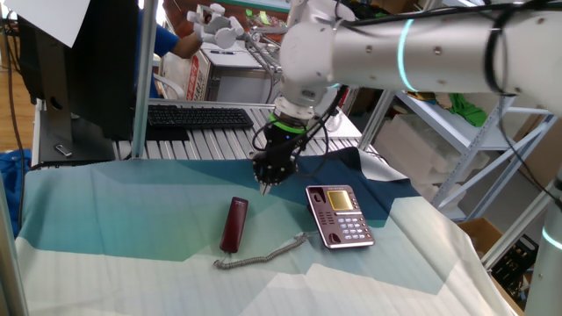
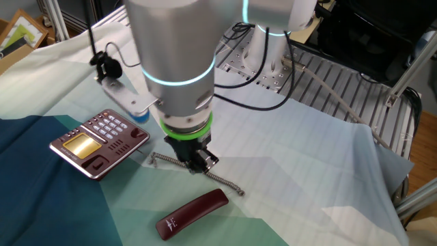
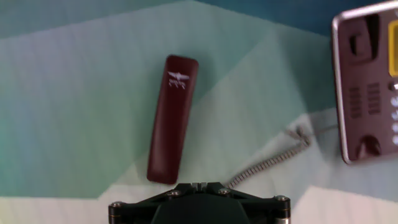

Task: Place the handset of the telephone on the corresponding phone cradle

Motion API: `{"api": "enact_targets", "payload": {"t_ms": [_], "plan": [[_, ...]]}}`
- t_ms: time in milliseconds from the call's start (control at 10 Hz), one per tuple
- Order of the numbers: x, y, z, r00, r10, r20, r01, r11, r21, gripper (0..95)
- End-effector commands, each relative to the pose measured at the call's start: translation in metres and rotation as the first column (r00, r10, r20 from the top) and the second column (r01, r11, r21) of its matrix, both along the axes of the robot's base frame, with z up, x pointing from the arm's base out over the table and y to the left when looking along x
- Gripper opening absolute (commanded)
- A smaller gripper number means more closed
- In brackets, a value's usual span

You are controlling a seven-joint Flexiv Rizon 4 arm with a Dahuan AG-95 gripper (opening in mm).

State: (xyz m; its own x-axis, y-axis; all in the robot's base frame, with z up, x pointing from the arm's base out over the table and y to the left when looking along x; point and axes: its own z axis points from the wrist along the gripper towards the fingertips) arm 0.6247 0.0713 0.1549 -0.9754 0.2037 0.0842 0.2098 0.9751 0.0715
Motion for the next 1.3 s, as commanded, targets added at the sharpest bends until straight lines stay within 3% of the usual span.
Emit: {"api": "enact_targets", "payload": {"t_ms": [100,300,600,700,800,900,1100,1200,1300], "plan": [[0.0,0.002,-0.011,1.0,0.005,0.007,-0.005,1.0,-0.008,0.0],[0.0,0.001,-0.018,1.0,0.014,0.0,-0.014,1.0,-0.007,0.0],[-0.001,0.001,-0.018,1.0,0.025,0.0,-0.025,0.999,-0.022,0.0],[-0.001,0.001,-0.018,1.0,0.028,0.002,-0.028,0.999,-0.036,0.0],[-0.001,0.001,-0.019,0.999,0.051,0.003,-0.051,0.995,-0.082,0.0],[-0.003,0.002,-0.021,0.999,0.054,0.0,-0.053,0.994,-0.096,0.0],[-0.01,0.002,-0.031,1.0,0.027,-0.015,-0.028,0.996,-0.082,0.0],[-0.014,0.0,-0.041,1.0,0.0,-0.018,-0.001,0.999,-0.034,0.0],[-0.019,-0.004,-0.051,1.0,-0.014,-0.008,0.014,1.0,-0.007,0.0]]}}
